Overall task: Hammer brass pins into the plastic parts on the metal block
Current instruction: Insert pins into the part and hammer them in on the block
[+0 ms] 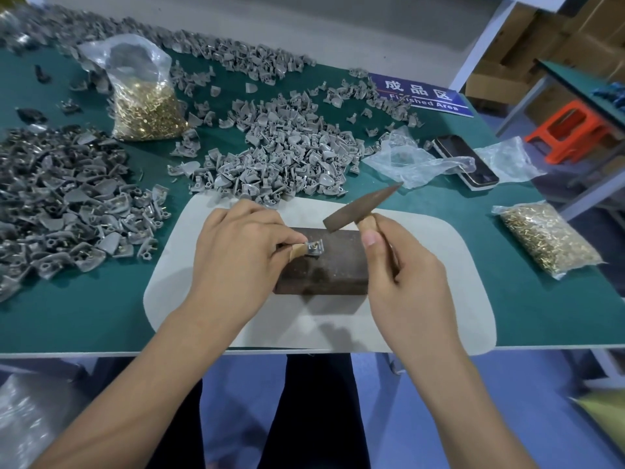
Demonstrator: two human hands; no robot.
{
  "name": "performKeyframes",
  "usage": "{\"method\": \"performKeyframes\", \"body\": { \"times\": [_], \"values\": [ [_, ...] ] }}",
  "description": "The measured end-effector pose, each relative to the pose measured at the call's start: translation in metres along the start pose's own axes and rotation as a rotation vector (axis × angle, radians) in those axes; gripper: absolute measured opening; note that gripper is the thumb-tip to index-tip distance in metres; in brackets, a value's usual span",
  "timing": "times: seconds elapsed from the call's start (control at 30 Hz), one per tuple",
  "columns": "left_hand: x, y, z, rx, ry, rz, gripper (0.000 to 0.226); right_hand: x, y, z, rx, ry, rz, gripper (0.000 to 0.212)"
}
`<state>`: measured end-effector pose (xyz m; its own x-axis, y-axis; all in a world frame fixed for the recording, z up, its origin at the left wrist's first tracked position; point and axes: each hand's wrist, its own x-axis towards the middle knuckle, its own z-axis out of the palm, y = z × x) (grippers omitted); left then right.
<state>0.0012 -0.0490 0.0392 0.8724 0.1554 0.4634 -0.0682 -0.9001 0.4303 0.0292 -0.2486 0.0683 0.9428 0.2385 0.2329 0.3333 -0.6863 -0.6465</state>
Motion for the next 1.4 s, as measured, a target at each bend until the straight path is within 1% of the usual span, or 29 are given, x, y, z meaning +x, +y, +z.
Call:
{"method": "performKeyframes", "body": {
  "times": [0.03, 0.13, 0.17, 0.23, 0.27, 0.37, 0.47, 0.5, 0.6, 0.63, 0.73, 0.77, 0.87, 0.93, 1.0, 1.07, 1.1, 1.13, 1.23, 1.27, 1.33, 1.37, 1.4],
  "values": [
    [0.0, -0.001, 0.0, -0.002, 0.001, 0.006, 0.008, -0.001, 0.0, 0.001, 0.006, -0.011, 0.006, 0.02],
    [0.002, -0.003, -0.001, -0.018, -0.003, 0.024, 0.009, -0.003, -0.001, 0.002, -0.092, -0.085, -0.015, 0.019],
    [0.002, -0.004, -0.001, -0.022, -0.007, 0.027, 0.009, -0.003, 0.0, 0.002, -0.092, -0.065, -0.017, 0.02],
    [0.002, -0.004, -0.002, -0.029, -0.011, 0.035, 0.008, -0.004, -0.002, 0.002, -0.011, 0.008, -0.005, 0.022],
    [0.002, -0.004, -0.002, -0.032, -0.012, 0.039, 0.007, -0.004, -0.002, 0.002, 0.004, 0.016, 0.004, 0.021],
    [0.003, -0.006, -0.003, -0.036, -0.013, 0.058, 0.008, -0.005, -0.005, 0.003, -0.084, -0.075, -0.006, 0.018],
    [0.007, -0.01, -0.004, -0.041, -0.028, 0.1, 0.008, -0.003, -0.007, 0.0, -0.078, 0.007, 0.003, 0.024],
    [0.007, -0.011, -0.004, -0.038, -0.029, 0.114, 0.009, -0.003, -0.008, -0.001, -0.094, 0.004, 0.005, 0.026],
    [0.008, -0.013, -0.005, -0.03, -0.026, 0.134, 0.01, 0.0, -0.01, -0.005, -0.238, -0.109, -0.026, 0.025],
    [0.008, -0.014, -0.005, -0.033, -0.028, 0.136, 0.01, 0.002, -0.01, -0.007, -0.246, -0.095, -0.033, 0.025],
    [0.009, -0.015, -0.005, -0.037, -0.032, 0.137, 0.01, 0.002, -0.011, -0.007, -0.147, 0.025, -0.018, 0.03],
    [0.009, -0.015, -0.004, -0.033, -0.03, 0.136, 0.01, 0.0, -0.012, -0.006, -0.146, 0.015, -0.022, 0.03],
    [0.01, -0.017, -0.004, -0.03, -0.038, 0.148, 0.01, -0.001, -0.013, -0.004, -0.235, -0.108, -0.044, 0.024],
    [0.01, -0.018, -0.004, -0.042, -0.044, 0.153, 0.01, 0.0, -0.012, -0.005, -0.21, -0.05, -0.034, 0.024],
    [0.009, -0.019, -0.003, -0.049, -0.036, 0.156, 0.01, -0.001, -0.011, -0.004, -0.145, 0.027, -0.016, 0.03],
    [0.009, -0.021, -0.003, -0.051, -0.037, 0.166, 0.01, -0.003, -0.014, -0.003, -0.172, -0.031, -0.023, 0.031],
    [0.009, -0.021, -0.002, -0.053, -0.035, 0.175, 0.01, -0.002, -0.014, -0.003, -0.209, -0.074, -0.038, 0.029],
    [0.01, -0.022, -0.003, -0.051, -0.035, 0.182, 0.009, -0.001, -0.014, -0.003, -0.226, -0.084, -0.041, 0.027],
    [0.011, -0.023, -0.002, -0.048, -0.03, 0.192, 0.008, 0.001, -0.012, -0.003, -0.128, 0.041, -0.001, 0.029],
    [0.011, -0.023, -0.002, -0.045, -0.028, 0.192, 0.008, 0.0, -0.013, -0.003, -0.122, 0.035, 0.002, 0.03],
    [0.011, -0.023, -0.002, -0.045, -0.03, 0.191, 0.009, -0.001, -0.015, -0.002, -0.208, -0.064, -0.025, 0.027],
    [0.011, -0.024, -0.003, -0.047, -0.03, 0.191, 0.009, -0.001, -0.014, -0.002, -0.225, -0.075, -0.029, 0.026],
    [0.011, -0.024, -0.003, -0.052, -0.032, 0.191, 0.009, -0.001, -0.014, -0.002, -0.206, -0.043, -0.019, 0.026]
  ]
}}
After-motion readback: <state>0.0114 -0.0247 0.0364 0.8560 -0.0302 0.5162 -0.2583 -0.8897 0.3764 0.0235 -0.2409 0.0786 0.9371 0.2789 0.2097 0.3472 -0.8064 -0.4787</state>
